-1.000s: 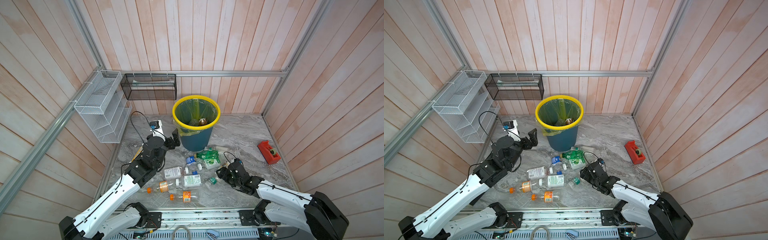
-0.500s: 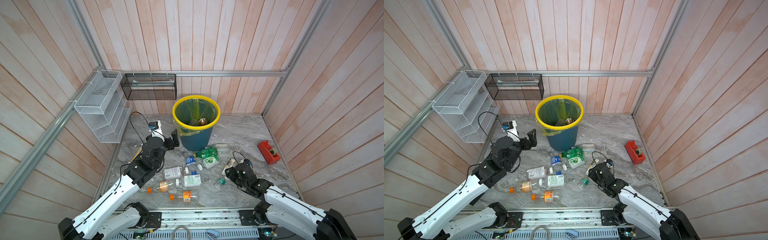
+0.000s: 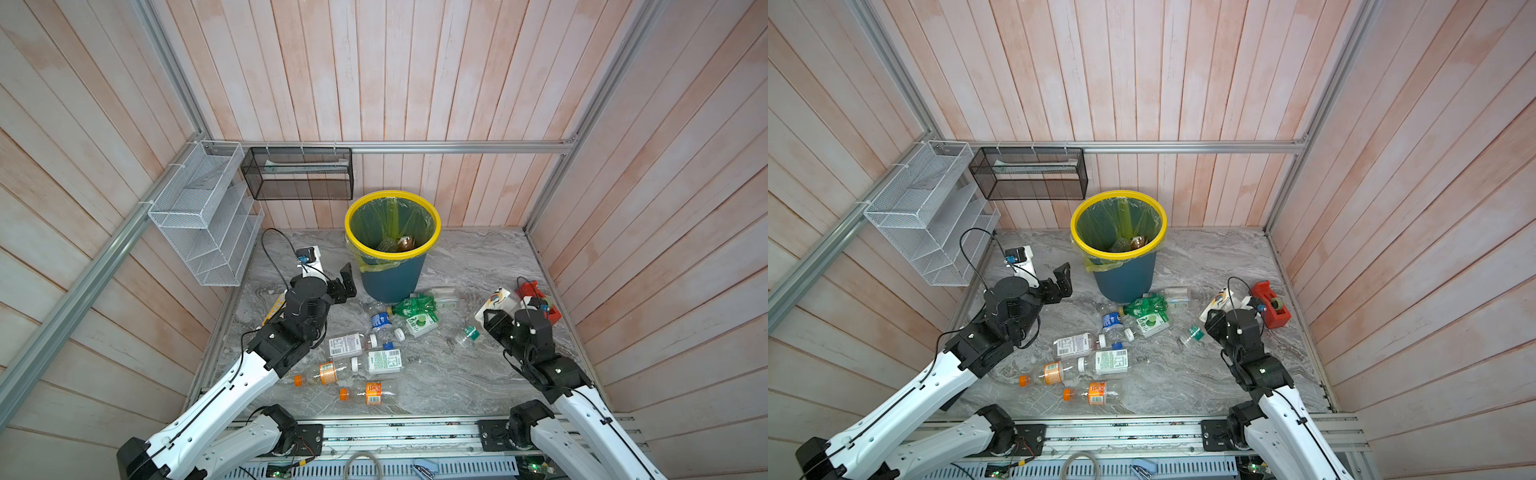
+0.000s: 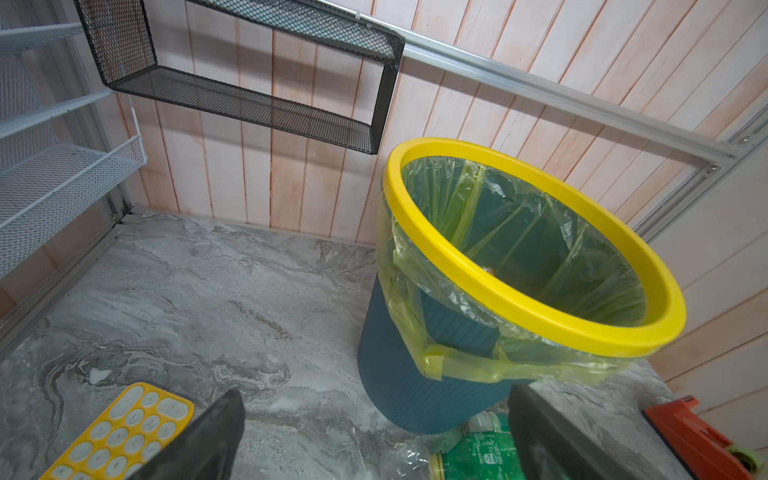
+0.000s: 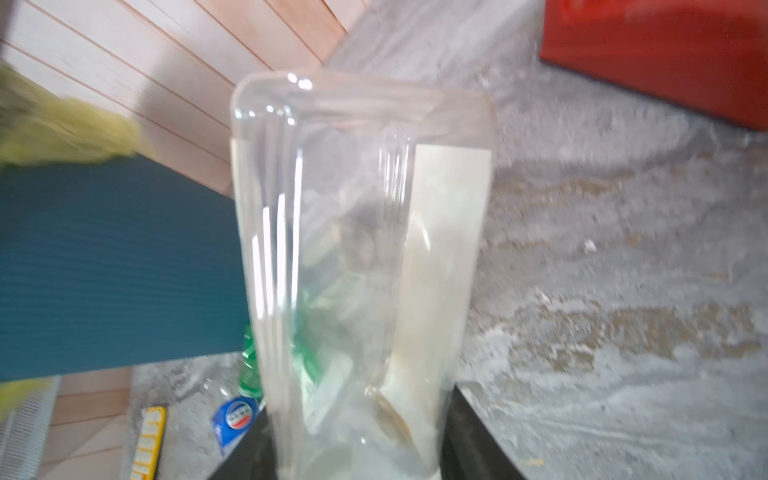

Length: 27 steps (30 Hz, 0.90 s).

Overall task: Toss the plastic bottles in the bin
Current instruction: 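Carry the clear white-labeled bottle over the bin and open the right gripper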

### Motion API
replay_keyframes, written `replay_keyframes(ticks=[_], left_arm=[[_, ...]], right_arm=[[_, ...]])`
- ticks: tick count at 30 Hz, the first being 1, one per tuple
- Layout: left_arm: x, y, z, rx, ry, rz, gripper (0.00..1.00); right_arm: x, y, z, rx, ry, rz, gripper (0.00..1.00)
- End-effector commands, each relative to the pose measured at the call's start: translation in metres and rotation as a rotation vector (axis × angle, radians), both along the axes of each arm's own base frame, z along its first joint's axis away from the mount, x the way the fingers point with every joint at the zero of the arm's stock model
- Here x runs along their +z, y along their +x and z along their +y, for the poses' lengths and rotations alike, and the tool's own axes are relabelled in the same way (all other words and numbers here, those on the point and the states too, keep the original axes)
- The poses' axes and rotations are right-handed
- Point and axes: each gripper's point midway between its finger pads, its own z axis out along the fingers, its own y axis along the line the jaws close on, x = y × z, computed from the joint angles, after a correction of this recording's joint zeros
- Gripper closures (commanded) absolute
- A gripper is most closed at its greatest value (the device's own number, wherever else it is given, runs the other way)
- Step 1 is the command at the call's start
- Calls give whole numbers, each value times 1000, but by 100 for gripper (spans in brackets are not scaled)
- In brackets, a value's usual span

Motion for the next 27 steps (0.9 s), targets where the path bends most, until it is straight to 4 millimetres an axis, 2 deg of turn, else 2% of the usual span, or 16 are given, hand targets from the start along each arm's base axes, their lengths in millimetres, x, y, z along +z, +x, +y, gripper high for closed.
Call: replay_keyframes(ticks=[1, 6, 9, 11, 14, 15, 17, 19, 20, 23, 25, 27], left_arm=[[-15, -7, 13, 43, 13, 39, 0], [-31, -18, 23, 63, 5, 76, 0], [-45, -24, 28, 76, 4, 113, 0], [-54, -27, 29, 78, 3, 137, 0], [-62, -30, 29, 76, -4, 165, 0], [-64, -30, 29, 77, -5, 171, 0], [-67, -30, 27, 68, -5, 182, 0], [-71, -28, 24, 62, 6, 198, 0], [-72, -27, 23, 62, 13, 207, 0], [-72, -26, 22, 62, 30, 233, 0], [-73, -26, 23, 63, 38, 244, 0], [-72, -28, 23, 63, 37, 243, 0]], right_arm=[[63, 22, -2, 57, -84, -136, 50], [175, 53, -8, 65, -91, -376, 50], [228, 72, 10, 143, -38, -498, 51], [249, 86, 29, 226, 21, -548, 53], [272, 103, 68, 345, 59, -605, 54], [273, 108, 86, 383, 43, -608, 53], [272, 120, 132, 493, 4, -596, 50], [258, 132, 175, 635, -7, -549, 48], [249, 142, 184, 668, -21, -507, 42], [246, 161, 185, 647, -83, -458, 17], [256, 158, 180, 627, -101, -485, 4], [264, 156, 168, 585, -120, -499, 0]])
